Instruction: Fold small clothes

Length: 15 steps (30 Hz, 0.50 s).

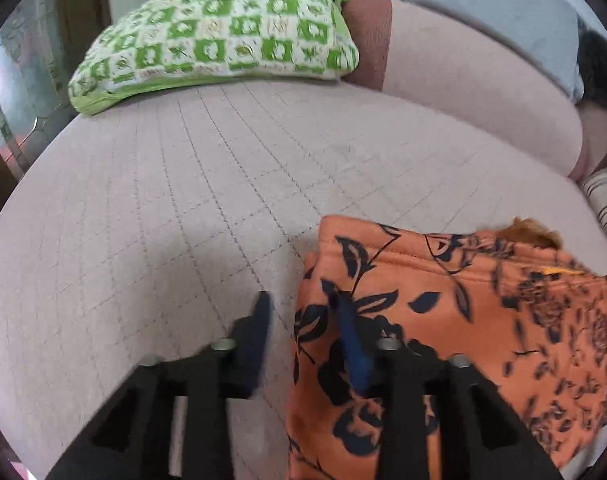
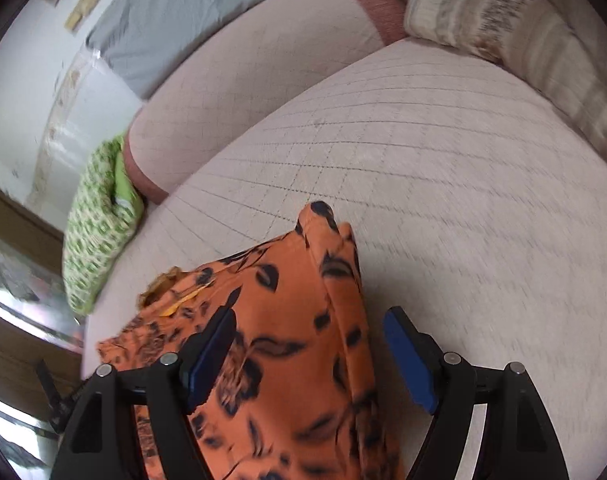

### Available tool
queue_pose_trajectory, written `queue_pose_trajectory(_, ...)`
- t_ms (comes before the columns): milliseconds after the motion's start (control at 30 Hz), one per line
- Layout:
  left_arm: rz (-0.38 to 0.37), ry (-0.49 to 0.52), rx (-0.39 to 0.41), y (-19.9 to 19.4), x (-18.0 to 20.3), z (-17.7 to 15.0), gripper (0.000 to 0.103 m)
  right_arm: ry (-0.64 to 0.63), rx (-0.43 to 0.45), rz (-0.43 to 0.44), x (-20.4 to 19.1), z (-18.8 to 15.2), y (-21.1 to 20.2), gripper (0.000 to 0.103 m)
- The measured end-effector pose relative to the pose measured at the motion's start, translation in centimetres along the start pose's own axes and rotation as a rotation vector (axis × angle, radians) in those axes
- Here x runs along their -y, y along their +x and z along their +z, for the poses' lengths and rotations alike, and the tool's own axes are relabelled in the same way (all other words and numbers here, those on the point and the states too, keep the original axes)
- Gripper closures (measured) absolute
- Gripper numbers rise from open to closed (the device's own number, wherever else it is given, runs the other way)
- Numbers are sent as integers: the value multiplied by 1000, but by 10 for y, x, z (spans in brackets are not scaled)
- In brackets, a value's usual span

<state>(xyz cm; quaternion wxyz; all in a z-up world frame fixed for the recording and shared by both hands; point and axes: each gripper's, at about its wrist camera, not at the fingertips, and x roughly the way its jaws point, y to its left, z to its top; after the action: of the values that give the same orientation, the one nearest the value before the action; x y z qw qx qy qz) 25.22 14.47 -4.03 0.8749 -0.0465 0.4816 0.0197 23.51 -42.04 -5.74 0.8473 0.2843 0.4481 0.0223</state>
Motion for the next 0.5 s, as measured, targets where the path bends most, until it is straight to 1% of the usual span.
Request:
queue_pose_trajectory(33, -12, 4, -27, 9, 4, 0, 95, -43, 2, -35, -4, 2, 7, 24)
queue_pose_trajectory(67, -10, 8, -30, 10, 5, 0, 97, -88, -5, -56, -7, 2, 16, 41)
queue_pose_trajectory(100, 4, 15, -13, 5, 7, -1, 101, -115, -21, -48, -11, 2, 22, 69)
queue_pose_trajectory(133, 18, 14, 27, -5, 8, 0, 101, -162, -37, -90, -19, 1, 26, 94)
queue_pose_trajectory(200, 39, -1, 116, -28, 6, -3, 101, -220, 9, -126, -34, 0, 16, 94)
queue_pose_trajectory(233, 44, -6, 116, -28, 6, -5, 101, -248, 43, -141, -42, 1, 7, 94)
queue_pose_trajectory(267, 58, 8, 62, -13, 8, -9, 101, -274, 79, -168, -47, 0, 2, 94)
queue_pose_trajectory(300, 71, 19, 14, 0, 8, -12, 100, -277, 74, -203, -44, 0, 7, 94)
queue_pose_trajectory(333, 99, 39, -17, 14, 10, -15, 99, -243, 11, -228, -34, 0, 25, 90)
queue_pose_trajectory(367, 129, 44, 9, 9, 10, -13, 97, -193, -87, -223, -21, -1, 44, 89)
queue_pose_trajectory(400, 119, 29, 8, 5, 9, -11, 97, -157, -74, -204, -13, -1, 45, 88)
queue_pose_trajectory(433, 78, -10, 20, -5, 5, -9, 89, -131, -37, -183, -11, 0, 35, 81)
queue_pose_trajectory(467, 34, -44, 41, -16, 0, -8, 80, -110, -8, -173, -11, 0, 23, 69)
queue_pose_trajectory(500, 29, -52, 60, -26, -3, -8, 66, -104, 20, -174, -12, 0, 12, 60)
